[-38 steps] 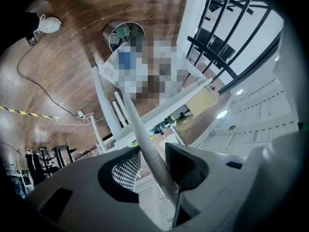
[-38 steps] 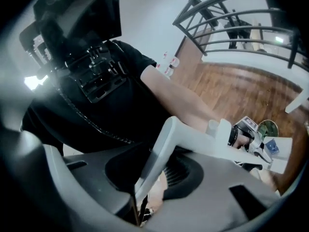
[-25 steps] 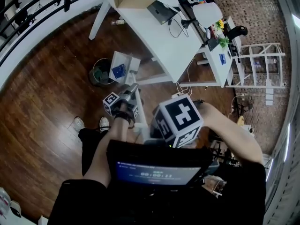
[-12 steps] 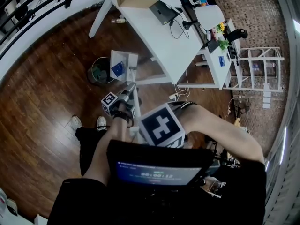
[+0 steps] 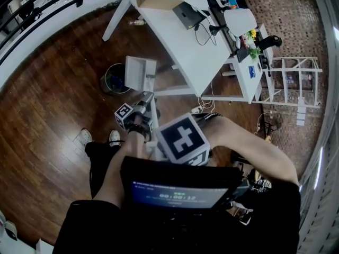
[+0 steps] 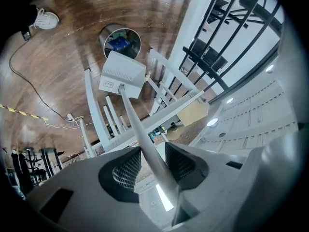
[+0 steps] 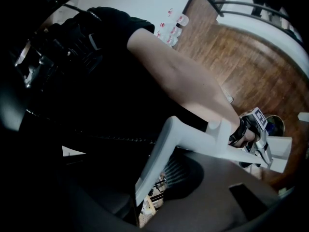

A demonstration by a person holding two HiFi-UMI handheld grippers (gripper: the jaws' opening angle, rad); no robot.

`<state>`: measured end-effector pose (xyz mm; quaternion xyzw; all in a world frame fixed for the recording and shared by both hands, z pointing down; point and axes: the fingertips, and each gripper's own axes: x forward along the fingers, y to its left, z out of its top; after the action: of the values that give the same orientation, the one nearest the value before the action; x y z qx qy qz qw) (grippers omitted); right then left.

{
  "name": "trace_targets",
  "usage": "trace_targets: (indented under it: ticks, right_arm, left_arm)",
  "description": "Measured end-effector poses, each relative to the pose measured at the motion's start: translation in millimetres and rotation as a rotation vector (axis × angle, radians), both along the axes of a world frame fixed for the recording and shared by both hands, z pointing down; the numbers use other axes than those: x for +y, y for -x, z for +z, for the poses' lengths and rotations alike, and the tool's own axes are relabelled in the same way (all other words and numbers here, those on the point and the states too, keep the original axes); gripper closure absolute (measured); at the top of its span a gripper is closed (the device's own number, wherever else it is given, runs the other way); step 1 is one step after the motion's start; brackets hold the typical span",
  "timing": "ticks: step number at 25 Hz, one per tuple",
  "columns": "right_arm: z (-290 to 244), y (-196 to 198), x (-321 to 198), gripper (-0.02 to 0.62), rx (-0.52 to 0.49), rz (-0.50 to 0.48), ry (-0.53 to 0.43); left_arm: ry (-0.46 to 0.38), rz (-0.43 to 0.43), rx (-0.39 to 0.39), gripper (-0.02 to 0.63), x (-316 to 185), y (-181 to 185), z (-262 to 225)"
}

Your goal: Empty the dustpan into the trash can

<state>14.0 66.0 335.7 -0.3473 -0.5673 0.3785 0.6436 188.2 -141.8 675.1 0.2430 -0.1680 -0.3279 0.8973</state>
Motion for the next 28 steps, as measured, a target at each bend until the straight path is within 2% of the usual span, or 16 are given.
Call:
trace_targets:
  ticks: [10, 14, 19, 28]
  right_arm:
    - [-7.5, -0.4, -5.7, 0.506, -0.055, 0.080, -0.014]
    - [-3.4, -17.7, -10.7, 0.508, -0.079, 0.112, -0.070]
    - [-12.6, -16.9, -9.7, 0.510, -0.142, 0.178, -0.116]
    - [-34.8, -24.9, 0.5, 0.511, -0.270, 0.290, -0.178]
  left_arm:
    - [-0.004, 0.007, -0.029, 0.454, -7.6, 7.1, 0.3]
    - [-0.014, 0.012, -0.049, 0.453, -14.8, 13.7, -2.6]
    - [-0.100, 0.098, 0.029, 0.457, -15.4, 15.7, -33.6]
    - [-0.107, 0.155, -0.013, 0.472, -19.2, 18.1, -53.1]
